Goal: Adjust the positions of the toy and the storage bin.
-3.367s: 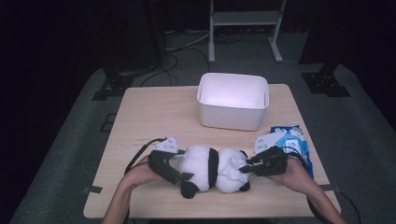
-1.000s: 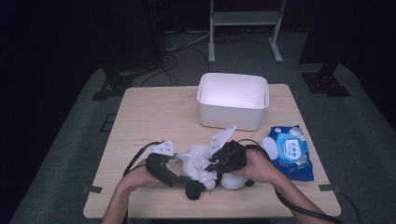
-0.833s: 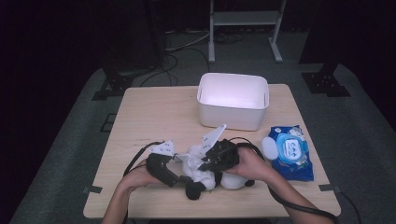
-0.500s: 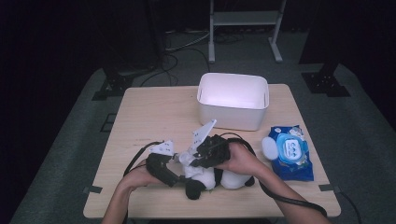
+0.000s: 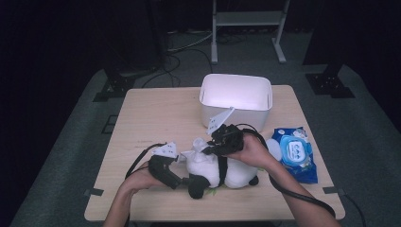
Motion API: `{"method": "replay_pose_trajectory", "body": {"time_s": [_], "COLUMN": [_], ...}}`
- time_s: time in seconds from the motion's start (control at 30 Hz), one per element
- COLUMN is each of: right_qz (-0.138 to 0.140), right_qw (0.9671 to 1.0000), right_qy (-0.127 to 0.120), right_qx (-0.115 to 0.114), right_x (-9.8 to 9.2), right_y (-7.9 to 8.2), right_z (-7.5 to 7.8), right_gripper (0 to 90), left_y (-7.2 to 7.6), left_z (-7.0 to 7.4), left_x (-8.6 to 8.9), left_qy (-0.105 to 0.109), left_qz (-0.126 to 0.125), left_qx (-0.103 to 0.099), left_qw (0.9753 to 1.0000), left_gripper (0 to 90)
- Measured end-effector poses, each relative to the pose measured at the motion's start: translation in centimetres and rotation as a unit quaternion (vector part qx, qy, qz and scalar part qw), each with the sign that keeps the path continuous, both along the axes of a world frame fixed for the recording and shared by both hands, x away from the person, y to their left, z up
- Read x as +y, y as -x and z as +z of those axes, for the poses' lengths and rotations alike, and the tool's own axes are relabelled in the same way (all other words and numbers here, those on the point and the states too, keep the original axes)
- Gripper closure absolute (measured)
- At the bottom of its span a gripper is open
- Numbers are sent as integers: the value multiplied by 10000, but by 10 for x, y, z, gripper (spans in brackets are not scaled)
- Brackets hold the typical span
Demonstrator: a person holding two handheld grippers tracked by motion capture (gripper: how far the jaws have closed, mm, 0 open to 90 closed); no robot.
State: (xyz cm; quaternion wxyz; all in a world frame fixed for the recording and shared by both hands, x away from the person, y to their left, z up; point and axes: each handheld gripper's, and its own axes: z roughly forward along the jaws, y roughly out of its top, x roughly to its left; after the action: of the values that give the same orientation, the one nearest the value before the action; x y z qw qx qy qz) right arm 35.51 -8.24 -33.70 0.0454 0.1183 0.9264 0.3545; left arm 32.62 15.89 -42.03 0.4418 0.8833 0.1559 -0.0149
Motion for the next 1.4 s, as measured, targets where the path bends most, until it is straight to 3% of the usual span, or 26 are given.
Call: {"method": "replay_pose_trajectory", "body": {"time_s": [0.53,0.83,1.23,1.4], "right_qz": [-224,-48,85,136], "right_qw": [9992,9994,9992,9989], "right_qy": [230,279,334,412], "right_qx": [238,198,224,195], "right_x": [-39,-34,-38,-34], "right_y": [2,23,39,39], "right_z": [-16,-20,-21,-15], "right_gripper": [780,781,791,790], "left_y": [1,3,6,7], "left_z": [10,15,13,13], "left_x": [4,3,-8,-8], "left_qy": [121,164,169,174], "left_qz": [130,74,-196,-251], "left_qx": [-92,-103,94,14], "left_qw": [9998,9998,9996,9995], "left_gripper": [118,102,110,122]}}
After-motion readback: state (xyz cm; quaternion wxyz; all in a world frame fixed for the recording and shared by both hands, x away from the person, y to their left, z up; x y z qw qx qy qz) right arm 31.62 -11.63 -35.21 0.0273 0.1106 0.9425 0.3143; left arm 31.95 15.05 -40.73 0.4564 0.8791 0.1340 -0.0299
